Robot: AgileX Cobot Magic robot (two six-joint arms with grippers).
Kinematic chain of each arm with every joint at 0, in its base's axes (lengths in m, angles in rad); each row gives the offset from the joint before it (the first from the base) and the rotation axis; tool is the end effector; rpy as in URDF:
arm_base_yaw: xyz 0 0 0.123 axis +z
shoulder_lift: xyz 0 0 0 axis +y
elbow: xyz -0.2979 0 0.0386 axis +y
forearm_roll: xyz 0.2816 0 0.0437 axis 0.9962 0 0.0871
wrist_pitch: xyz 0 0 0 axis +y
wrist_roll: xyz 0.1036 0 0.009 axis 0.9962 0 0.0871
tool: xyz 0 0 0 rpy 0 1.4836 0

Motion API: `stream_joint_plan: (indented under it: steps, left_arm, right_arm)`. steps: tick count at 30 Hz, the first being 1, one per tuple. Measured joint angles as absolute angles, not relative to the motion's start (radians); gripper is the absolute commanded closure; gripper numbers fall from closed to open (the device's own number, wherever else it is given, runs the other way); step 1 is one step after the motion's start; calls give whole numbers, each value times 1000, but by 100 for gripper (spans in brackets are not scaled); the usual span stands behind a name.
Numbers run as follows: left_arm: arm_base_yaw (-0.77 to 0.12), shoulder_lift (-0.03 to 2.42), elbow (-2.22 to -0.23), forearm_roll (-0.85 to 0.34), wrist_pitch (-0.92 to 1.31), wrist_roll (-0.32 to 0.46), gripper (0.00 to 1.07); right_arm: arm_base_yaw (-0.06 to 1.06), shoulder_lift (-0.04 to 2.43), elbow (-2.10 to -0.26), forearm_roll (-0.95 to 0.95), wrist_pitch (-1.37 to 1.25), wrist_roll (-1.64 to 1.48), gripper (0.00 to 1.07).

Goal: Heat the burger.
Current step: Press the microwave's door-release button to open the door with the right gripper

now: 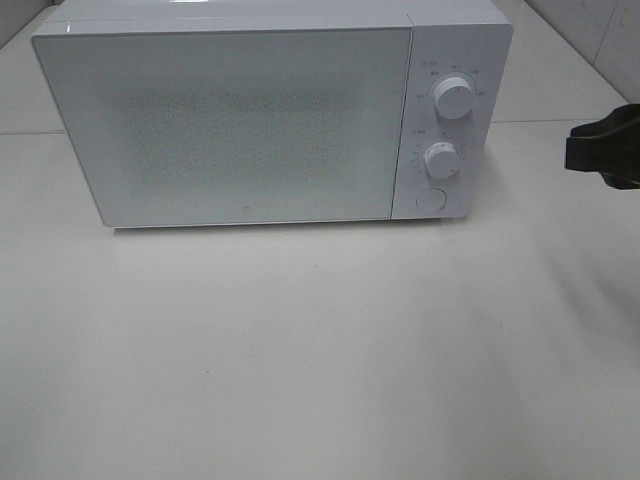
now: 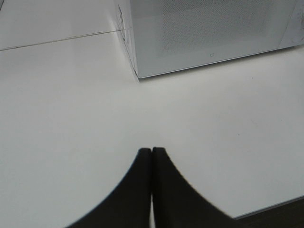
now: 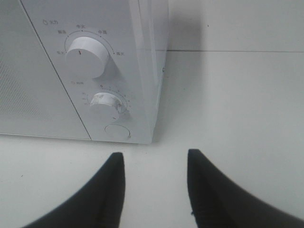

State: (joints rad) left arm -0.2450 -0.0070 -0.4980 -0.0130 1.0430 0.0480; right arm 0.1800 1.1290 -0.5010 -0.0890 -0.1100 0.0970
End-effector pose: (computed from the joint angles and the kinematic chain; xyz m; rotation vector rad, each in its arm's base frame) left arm 0.0198 -0.0062 0.2886 0.2960 2.0026 -0.1403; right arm 0.2512 0.0467 0.2352 -0.1779 1.9965 0.1306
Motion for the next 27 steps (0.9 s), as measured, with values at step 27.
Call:
stream_joint_plan:
  steps: [27]
  left_arm:
    - [-245, -7, -498, -13, 1043, 48, 107]
  right_arm:
    - [216, 1527, -502, -189, -530, 279, 107]
